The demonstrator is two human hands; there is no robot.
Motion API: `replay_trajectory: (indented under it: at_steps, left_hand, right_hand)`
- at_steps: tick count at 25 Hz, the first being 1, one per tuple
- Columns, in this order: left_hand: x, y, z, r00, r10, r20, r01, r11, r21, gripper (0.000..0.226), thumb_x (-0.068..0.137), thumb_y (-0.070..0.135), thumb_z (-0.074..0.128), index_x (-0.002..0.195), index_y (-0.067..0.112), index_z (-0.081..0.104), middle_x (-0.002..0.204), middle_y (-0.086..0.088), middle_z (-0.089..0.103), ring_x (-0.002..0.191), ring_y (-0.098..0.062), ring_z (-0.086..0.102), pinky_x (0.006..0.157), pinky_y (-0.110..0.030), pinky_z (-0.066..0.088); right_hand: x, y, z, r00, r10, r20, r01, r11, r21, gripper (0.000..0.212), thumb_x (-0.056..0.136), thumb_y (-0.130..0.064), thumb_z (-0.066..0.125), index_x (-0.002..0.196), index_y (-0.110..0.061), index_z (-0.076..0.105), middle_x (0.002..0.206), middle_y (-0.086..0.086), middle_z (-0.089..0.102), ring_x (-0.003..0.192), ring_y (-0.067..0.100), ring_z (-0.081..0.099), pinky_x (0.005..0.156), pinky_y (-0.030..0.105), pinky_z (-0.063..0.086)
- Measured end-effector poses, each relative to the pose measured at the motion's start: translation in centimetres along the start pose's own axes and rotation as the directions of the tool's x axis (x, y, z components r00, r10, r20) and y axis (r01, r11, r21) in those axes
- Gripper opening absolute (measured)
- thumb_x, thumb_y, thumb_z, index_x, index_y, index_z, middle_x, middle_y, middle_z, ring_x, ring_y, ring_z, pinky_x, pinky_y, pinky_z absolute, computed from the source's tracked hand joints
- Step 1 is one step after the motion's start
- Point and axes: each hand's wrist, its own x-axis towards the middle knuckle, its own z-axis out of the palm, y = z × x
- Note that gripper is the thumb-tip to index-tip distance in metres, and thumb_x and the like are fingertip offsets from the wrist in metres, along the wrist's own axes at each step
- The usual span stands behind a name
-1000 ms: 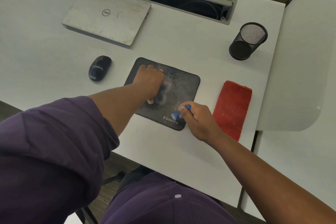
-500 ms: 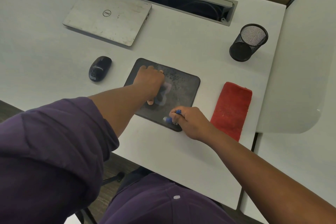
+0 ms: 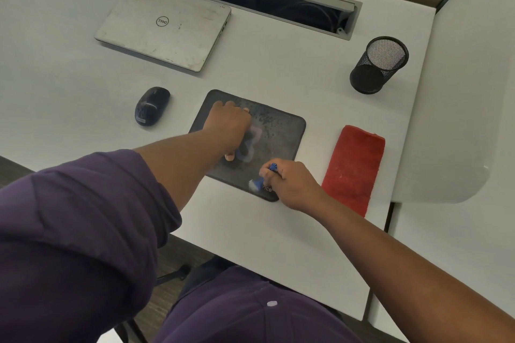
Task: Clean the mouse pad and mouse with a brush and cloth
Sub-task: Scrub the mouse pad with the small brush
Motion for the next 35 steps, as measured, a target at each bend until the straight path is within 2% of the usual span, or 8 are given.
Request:
replay_trajectory:
  at_steps: [8,13,16,20,24,29,32,35]
  left_hand:
    - [0.2,-0.1,0.1,1.0,0.006,0.021,-0.006,1.0,-0.014,0.077,0.05,0.039,0.095,0.116,0.019,0.06,0.106,0.003,0.062,0.097,-0.022,0.049,0.074,-0.035,0.032]
    - [0.1,0.0,0.2,1.0,0.011,-0.008,-0.012,1.0,-0.022,0.071,0.052,0.037,0.094,0.112,0.018,0.06,0.075,0.006,0.043,0.098,-0.023,0.051,0.074,-0.035,0.03]
    - [0.3,-0.1,0.3,1.0,0.014,-0.004,-0.014,1.0,-0.021,0.075,0.05,0.039,0.095,0.113,0.019,0.06,0.088,0.004,0.058,0.101,-0.023,0.052,0.074,-0.035,0.031]
    - [0.3,-0.1,0.2,1.0,0.01,0.004,-0.01,0.999,-0.032,0.081,0.051,0.041,0.095,0.12,0.018,0.058,0.105,0.001,0.064,0.105,-0.024,0.052,0.075,-0.034,0.032]
    - [0.1,-0.2,0.1,1.0,0.006,0.003,-0.006,0.999,-0.034,0.081,0.047,0.039,0.096,0.115,0.017,0.058,0.105,0.002,0.064,0.105,-0.023,0.053,0.074,-0.034,0.032]
    - [0.1,-0.1,0.3,1.0,-0.008,-0.005,0.008,0.998,-0.056,0.091,0.044,0.038,0.097,0.121,0.015,0.055,0.096,0.002,0.063,0.104,-0.023,0.053,0.074,-0.033,0.031]
    - [0.1,-0.1,0.3,1.0,-0.011,-0.007,0.011,0.999,-0.053,0.092,0.045,0.038,0.096,0.123,0.015,0.055,0.086,0.003,0.054,0.103,-0.023,0.053,0.073,-0.034,0.03]
    - [0.3,0.0,0.4,1.0,-0.006,-0.008,0.006,0.999,-0.047,0.09,0.045,0.037,0.096,0.123,0.016,0.055,0.087,0.004,0.053,0.104,-0.023,0.053,0.073,-0.034,0.03]
  right_hand:
    - [-1.1,0.5,-0.1,0.999,-0.048,-0.01,0.048,0.999,0.008,0.02,0.101,-0.027,0.052,0.086,-0.023,0.065,0.076,-0.002,0.07,0.071,0.014,0.063,0.069,0.035,0.053]
    - [-1.9,0.7,0.0,0.975,-0.194,-0.108,0.183,0.977,-0.106,0.027,0.101,-0.027,0.05,0.076,-0.023,0.06,0.062,-0.013,0.058,0.06,0.003,0.054,0.055,0.023,0.036]
    - [-1.9,1.0,-0.1,0.963,-0.193,-0.189,0.187,0.981,-0.052,0.026,0.102,-0.026,0.05,0.08,-0.02,0.062,0.068,-0.017,0.062,0.061,0.004,0.055,0.056,0.021,0.042]
    - [-2.1,1.5,-0.2,0.992,-0.094,-0.089,0.097,0.995,0.026,0.028,0.101,-0.03,0.05,0.087,-0.01,0.065,0.074,0.001,0.069,0.069,0.021,0.063,0.067,0.042,0.052]
    - [-1.6,1.6,-1.9,0.896,-0.167,-0.411,0.2,0.979,0.039,0.024,0.101,-0.037,0.049,0.089,-0.023,0.063,0.071,-0.01,0.063,0.062,0.009,0.055,0.056,0.022,0.043]
    - [-0.6,2.1,-2.6,0.945,-0.254,-0.208,0.177,0.928,-0.328,0.028,0.103,-0.023,0.051,0.122,-0.014,0.068,0.119,0.001,0.071,0.109,0.019,0.063,0.093,0.034,0.049]
    - [-0.4,1.5,-2.4,0.975,-0.187,-0.119,0.147,0.948,-0.282,0.019,0.101,-0.027,0.05,0.099,-0.021,0.069,0.092,-0.007,0.072,0.085,0.016,0.065,0.077,0.038,0.051]
    - [-0.4,0.9,-3.0,0.945,-0.241,-0.222,0.192,0.956,-0.22,0.022,0.102,-0.03,0.048,0.09,-0.023,0.065,0.078,-0.011,0.066,0.072,0.006,0.058,0.066,0.031,0.045]
